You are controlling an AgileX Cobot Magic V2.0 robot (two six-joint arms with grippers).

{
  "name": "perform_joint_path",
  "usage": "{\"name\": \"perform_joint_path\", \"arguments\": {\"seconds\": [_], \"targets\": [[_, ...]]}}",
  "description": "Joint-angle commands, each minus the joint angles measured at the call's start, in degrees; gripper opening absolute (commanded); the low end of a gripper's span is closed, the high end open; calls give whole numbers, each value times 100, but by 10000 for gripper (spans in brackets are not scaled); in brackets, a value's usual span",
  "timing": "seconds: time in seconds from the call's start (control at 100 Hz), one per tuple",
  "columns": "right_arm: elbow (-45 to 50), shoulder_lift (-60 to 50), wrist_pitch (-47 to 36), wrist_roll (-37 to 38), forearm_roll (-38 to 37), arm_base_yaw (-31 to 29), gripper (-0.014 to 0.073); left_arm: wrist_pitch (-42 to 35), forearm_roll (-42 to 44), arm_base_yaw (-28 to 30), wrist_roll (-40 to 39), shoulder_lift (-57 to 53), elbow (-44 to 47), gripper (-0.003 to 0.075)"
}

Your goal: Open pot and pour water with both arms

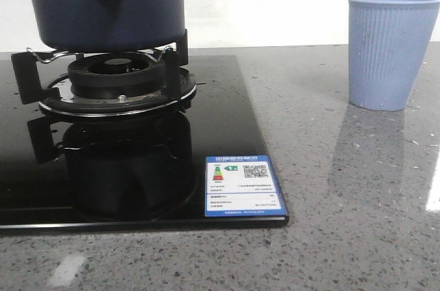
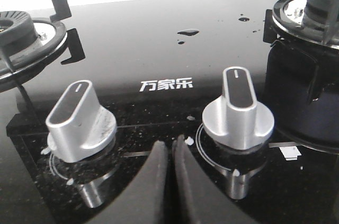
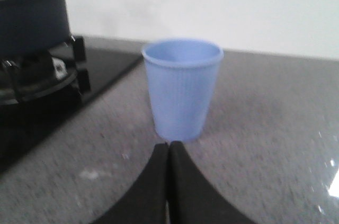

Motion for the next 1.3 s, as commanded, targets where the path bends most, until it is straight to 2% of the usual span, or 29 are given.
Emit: {"name": "perform_joint_path", "arguments": {"seconds": [0.0,0.11,0.23,0.27,0.42,0.55,0.77,1.29], "targets": [[104,-68,-142,-932,896,-328,-68,-415,-45,12,-52,-142,72,-20],[586,-198,-871,-1729,1497,-997,-68,-415,-45,12,-52,-142,72,-20],[1105,-355,-1872,-3242,2859,-1756,-68,-415,-45,12,-52,-142,72,-20],[1074,-437,-1563,-3485,3039,-1919,-68,-415,-45,12,-52,-142,72,-20],[1074,-787,-831,-3518,3179,-2305,-68,-415,-56,12,-52,-142,72,-20],[1074,-1469,-22,-3518,3179,-2315,-68,-415,-56,12,-52,-142,72,-20],[1074,-1433,664,-3518,3179,-2315,-68,-419,-67,12,-52,-142,72,-20],[1074,-1433,663,-3518,3179,-2315,-68,-419,-67,12,-52,-142,72,-20]]}}
